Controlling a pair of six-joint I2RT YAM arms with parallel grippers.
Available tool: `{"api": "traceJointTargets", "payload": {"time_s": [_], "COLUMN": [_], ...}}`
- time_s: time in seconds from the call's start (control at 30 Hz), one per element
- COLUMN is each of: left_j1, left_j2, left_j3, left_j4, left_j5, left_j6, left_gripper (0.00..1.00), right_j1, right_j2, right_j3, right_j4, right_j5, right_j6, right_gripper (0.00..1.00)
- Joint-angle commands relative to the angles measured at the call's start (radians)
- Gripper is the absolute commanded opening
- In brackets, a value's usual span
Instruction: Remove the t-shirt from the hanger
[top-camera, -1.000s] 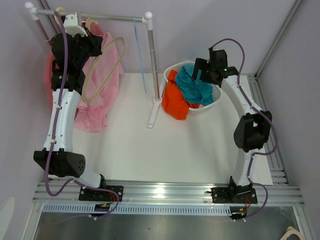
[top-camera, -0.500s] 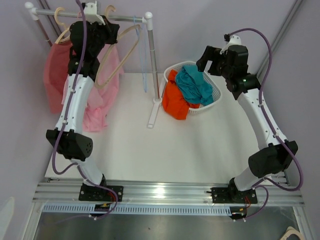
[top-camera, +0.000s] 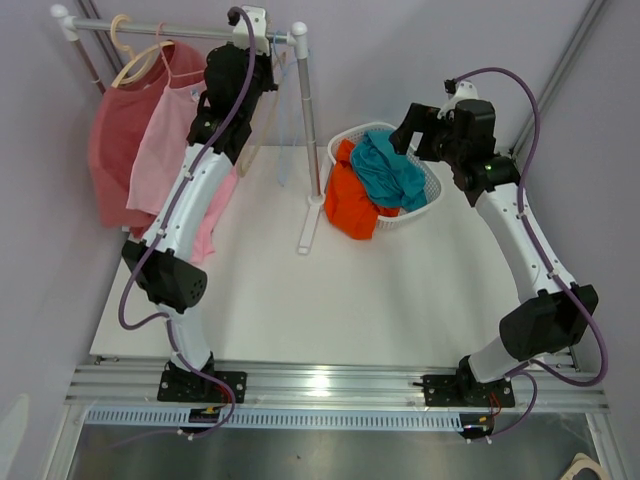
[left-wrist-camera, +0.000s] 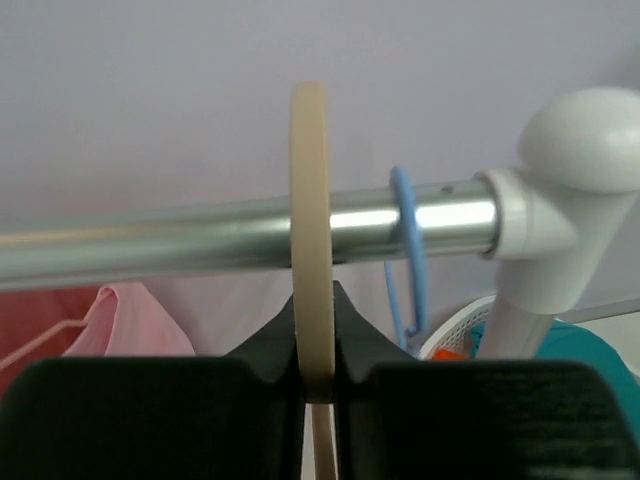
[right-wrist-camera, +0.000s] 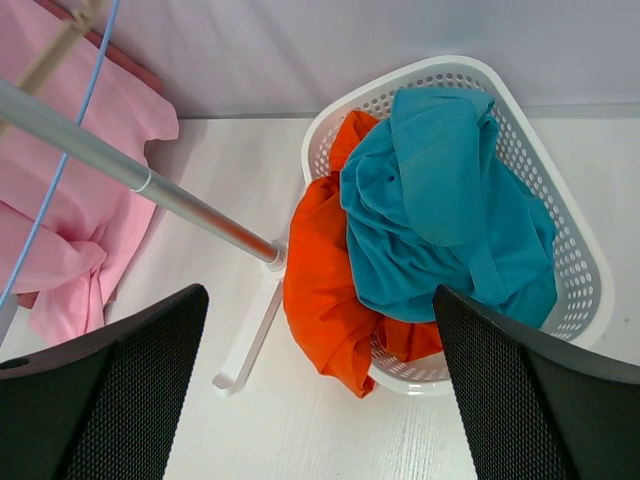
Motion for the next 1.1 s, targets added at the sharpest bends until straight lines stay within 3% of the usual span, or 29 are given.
{"api": "traceJointTargets", "payload": {"time_s": [0.0, 0.13, 0.17, 0.27, 0.33, 0.37, 0.47, 0.57, 0.7, 0.8, 0.87, 1.07], "left_j1": [0.017, 0.029, 0.031, 0.043, 0.058, 0.066, 0.106, 0.144, 0.188, 0.315, 0.431, 0.517], "left_j2": [-0.044, -0.102, -0.126, -0.180, -0.217, -0.279, -0.405, -0.547, -0.636, -0.680, -0.699, -0.604], "left_j3": [-0.049, -0.118, -0.144, -0.185, -0.224, -0.265, -0.400, -0.544, -0.617, -0.705, -0.812, -0.763], "left_j4": [0.049, 0.066, 0.067, 0.062, 0.059, 0.069, 0.115, 0.128, 0.104, 0.151, 0.269, 0.248], "left_j5": [-0.065, -0.039, -0.033, -0.016, -0.012, 0.019, 0.123, 0.149, 0.183, 0.323, 0.399, 0.415], "left_j6": [0.029, 0.010, 0.007, 0.006, -0.001, -0.013, -0.051, -0.067, -0.015, -0.069, -0.152, -0.139], "left_gripper": [0.17, 0.26, 0.41, 0.69, 0.77, 0.85, 0.95, 1.00, 1.00, 0.99, 0.99, 1.00], "right_j1": [-0.003, -0.003, -0.003, -0.002, 0.000, 0.001, 0.006, 0.018, 0.035, 0.052, 0.057, 0.055], "right_j2": [-0.049, -0.059, -0.063, -0.074, -0.074, -0.073, -0.066, -0.063, -0.050, -0.040, -0.030, -0.008], "right_j3": [-0.010, -0.023, -0.030, -0.042, -0.041, -0.041, -0.036, -0.041, -0.035, -0.030, -0.027, -0.009], "right_j4": [0.052, 0.056, 0.057, 0.066, 0.066, 0.065, 0.059, 0.068, 0.083, 0.086, 0.094, 0.097], "right_j5": [-0.038, -0.046, -0.049, -0.057, -0.064, -0.072, -0.083, -0.087, -0.113, -0.129, -0.141, -0.158], "right_j6": [0.014, 0.019, 0.025, 0.031, 0.034, 0.034, 0.039, 0.046, 0.058, 0.054, 0.061, 0.045], "right_gripper": [0.99, 1.00, 0.99, 0.99, 1.00, 0.99, 0.99, 0.99, 0.99, 0.99, 0.99, 0.99]}}
